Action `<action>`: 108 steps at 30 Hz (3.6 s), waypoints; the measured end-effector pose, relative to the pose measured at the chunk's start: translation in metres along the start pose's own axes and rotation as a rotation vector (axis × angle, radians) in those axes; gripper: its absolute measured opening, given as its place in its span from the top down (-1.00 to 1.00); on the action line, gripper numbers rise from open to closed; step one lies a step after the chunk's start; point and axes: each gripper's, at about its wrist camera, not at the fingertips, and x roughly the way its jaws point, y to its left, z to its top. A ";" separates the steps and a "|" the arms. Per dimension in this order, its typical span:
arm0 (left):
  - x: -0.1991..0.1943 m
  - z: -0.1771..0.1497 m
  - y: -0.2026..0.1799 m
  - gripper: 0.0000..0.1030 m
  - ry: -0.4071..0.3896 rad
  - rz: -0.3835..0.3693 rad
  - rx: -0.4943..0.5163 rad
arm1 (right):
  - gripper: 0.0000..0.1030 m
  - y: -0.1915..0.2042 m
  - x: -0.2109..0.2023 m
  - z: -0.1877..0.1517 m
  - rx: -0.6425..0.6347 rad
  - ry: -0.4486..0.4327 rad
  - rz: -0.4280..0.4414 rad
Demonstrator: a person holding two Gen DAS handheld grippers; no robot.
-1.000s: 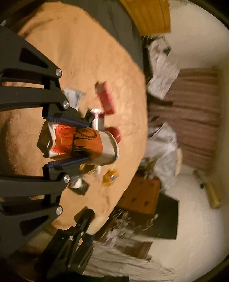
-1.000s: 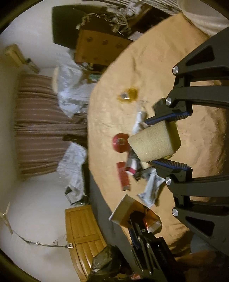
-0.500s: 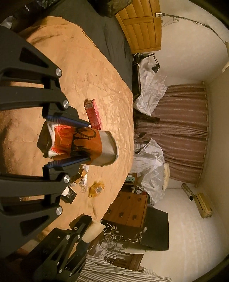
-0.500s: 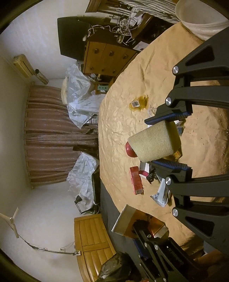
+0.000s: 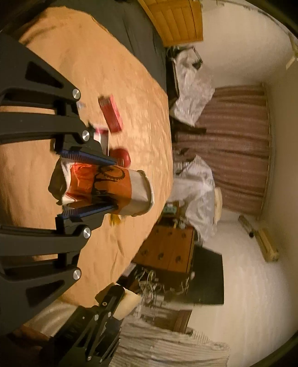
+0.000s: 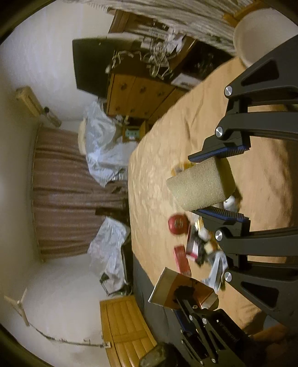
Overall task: Collect trash
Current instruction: 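Carry sponge and cup to the white bucket and release both, then grasp the black tissue pack with right gripper while left grasps white wrapper packet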
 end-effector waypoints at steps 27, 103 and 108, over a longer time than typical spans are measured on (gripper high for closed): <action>0.074 -0.019 -0.277 0.37 0.317 -0.557 0.185 | 0.23 -0.358 -0.078 -0.061 0.252 0.372 -0.310; 0.181 -0.099 0.136 -0.54 0.551 -0.328 0.504 | -0.65 0.010 0.230 -0.082 -0.204 0.545 0.299; 0.187 -0.106 0.135 -0.53 0.575 -0.330 0.517 | -0.73 0.028 0.263 -0.077 -0.291 0.555 0.311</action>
